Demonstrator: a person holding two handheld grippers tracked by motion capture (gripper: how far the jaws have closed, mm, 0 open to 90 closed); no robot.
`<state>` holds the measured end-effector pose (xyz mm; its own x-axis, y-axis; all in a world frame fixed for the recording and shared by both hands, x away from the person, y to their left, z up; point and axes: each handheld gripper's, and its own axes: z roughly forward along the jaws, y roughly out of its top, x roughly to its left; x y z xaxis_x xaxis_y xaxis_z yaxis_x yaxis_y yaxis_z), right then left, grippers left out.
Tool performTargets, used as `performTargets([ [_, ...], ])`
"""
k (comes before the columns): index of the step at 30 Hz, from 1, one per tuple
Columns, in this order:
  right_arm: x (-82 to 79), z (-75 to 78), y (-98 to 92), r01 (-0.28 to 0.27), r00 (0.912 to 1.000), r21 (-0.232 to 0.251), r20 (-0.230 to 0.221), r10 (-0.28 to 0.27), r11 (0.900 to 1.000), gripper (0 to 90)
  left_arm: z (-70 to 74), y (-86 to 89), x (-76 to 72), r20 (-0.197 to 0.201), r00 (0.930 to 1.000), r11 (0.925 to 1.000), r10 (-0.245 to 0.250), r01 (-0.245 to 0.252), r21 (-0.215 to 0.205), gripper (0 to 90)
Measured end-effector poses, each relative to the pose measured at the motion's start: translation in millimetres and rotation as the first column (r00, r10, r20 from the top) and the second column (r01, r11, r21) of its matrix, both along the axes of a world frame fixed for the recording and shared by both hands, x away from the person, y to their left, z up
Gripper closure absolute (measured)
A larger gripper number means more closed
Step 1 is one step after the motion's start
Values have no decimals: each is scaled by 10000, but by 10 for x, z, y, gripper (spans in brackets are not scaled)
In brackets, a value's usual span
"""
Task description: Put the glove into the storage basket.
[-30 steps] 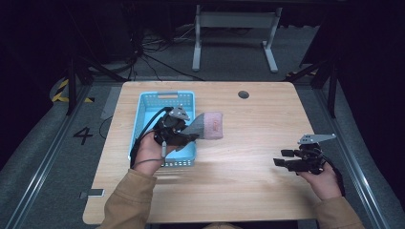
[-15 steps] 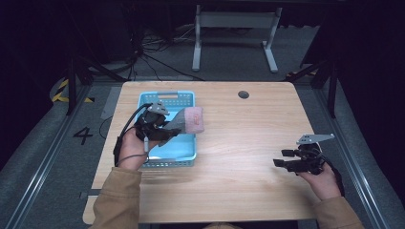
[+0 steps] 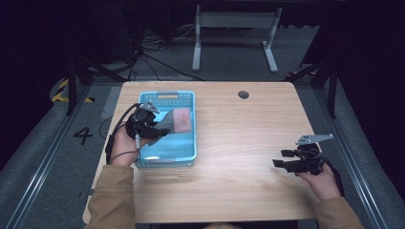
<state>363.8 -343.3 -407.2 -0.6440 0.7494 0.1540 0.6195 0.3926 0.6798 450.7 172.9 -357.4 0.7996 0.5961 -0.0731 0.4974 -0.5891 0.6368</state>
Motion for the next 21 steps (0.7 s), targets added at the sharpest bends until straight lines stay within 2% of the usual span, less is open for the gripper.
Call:
performTargets([
  [3, -4, -8, 9, 2, 10000, -25, -4, -2, 10000, 370, -69, -25, 47, -169, 9998, 9996, -132, 137, 253, 638],
  [8, -10, -10, 6, -16, 10000, -61, 3, 16, 10000, 369, -173, -28, 118, -494, 9988, 9989, -5, 28, 460, 636],
  [16, -18, -20, 8, -9, 10000, -72, -36, 9, 10000, 368, -302, -29, 210, -1155, 9930, 9982, 244, -180, 564, 631],
  [21, -30, -25, 12, 11, 10000, -73, -32, -11, 10000, 367, -345, -65, 250, -1467, 9887, 9965, 319, -202, 810, 628],
])
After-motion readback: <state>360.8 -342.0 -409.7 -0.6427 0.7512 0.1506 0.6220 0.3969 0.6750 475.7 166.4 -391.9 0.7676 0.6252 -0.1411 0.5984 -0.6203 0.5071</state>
